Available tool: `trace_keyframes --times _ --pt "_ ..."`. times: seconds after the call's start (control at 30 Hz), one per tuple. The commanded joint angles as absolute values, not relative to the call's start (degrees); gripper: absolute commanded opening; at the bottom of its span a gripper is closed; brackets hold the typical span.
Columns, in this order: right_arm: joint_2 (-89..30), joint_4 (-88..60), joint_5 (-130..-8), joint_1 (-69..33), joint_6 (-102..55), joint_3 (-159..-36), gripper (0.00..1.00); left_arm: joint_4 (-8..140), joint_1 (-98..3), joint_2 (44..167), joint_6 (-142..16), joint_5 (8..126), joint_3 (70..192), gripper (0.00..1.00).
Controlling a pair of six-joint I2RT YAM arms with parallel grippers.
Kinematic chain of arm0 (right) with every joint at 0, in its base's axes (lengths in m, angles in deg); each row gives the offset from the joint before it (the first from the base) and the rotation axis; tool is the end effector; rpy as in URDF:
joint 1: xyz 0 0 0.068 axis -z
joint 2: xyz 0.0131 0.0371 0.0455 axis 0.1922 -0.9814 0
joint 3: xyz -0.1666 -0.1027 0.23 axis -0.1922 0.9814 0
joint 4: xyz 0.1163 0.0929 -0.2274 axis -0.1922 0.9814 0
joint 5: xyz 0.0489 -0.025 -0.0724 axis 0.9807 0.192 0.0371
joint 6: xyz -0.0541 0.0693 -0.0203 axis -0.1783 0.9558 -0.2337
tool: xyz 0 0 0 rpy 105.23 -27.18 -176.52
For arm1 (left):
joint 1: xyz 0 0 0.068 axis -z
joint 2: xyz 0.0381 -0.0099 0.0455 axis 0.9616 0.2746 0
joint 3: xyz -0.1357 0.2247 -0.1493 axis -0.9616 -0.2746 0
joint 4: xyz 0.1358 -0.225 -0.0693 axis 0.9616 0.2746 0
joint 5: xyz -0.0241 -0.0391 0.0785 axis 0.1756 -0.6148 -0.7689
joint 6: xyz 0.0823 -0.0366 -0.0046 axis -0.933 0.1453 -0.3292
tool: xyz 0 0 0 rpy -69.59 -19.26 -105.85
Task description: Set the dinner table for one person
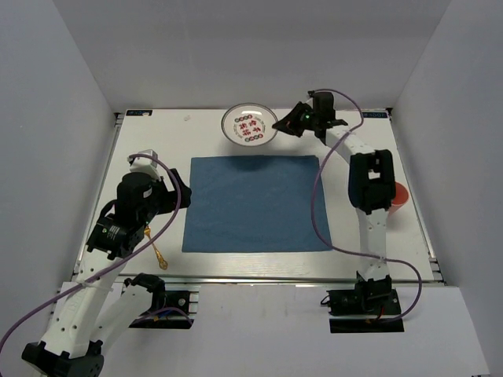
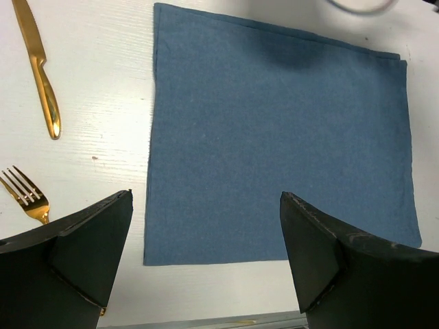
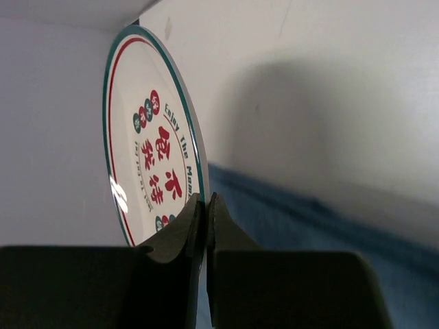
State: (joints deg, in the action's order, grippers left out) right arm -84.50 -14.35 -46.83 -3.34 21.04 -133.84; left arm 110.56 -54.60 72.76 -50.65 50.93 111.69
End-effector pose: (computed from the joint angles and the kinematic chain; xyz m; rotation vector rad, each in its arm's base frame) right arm 0.5917 0.1934 0.2109 0.3264 2.1343 1.2200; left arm 0.1676 -0.0472 0.3355 -0.1740 2.1290 -0.3022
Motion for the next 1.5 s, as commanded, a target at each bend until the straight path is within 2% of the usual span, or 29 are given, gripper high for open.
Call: trace_keyframes --times 0.0,0.03,0.17,0.4,0.6,1.03,1.47 --pt "-67.3 -16.8 -45.0 -4.3 16.6 -119.5 0.00 110.0 -54.9 72.4 -50.1 49.5 110.9 0.98" --pt "-64.7 -18.1 -45.3 -4.1 16.5 -110.0 0.00 110.0 -54.9 72.3 -50.0 49.4 111.0 0.98" --pt "-53.8 -26.7 -45.6 -4.0 16.6 -90.4 0.00 110.0 -54.9 71.9 -49.8 49.3 111.0 0.98" --pt "-47.0 -33.6 -44.9 -4.0 14.4 -75.6 0.00 110.2 -54.2 70.9 -49.7 49.4 110.9 0.98" --pt "-49.8 -44.3 -40.7 -4.3 16.1 -71.2 0.00 109.9 -54.2 69.1 -49.7 49.5 110.6 0.98" --pt "-48.9 -49.1 -40.2 -4.7 14.8 -63.3 0.00 110.0 -54.2 69.2 -49.7 49.3 110.6 0.98" --pt "-50.8 -51.7 -40.4 -5.1 14.2 -61.7 0.00 110.0 -54.2 69.4 -49.5 49.3 110.6 0.98"
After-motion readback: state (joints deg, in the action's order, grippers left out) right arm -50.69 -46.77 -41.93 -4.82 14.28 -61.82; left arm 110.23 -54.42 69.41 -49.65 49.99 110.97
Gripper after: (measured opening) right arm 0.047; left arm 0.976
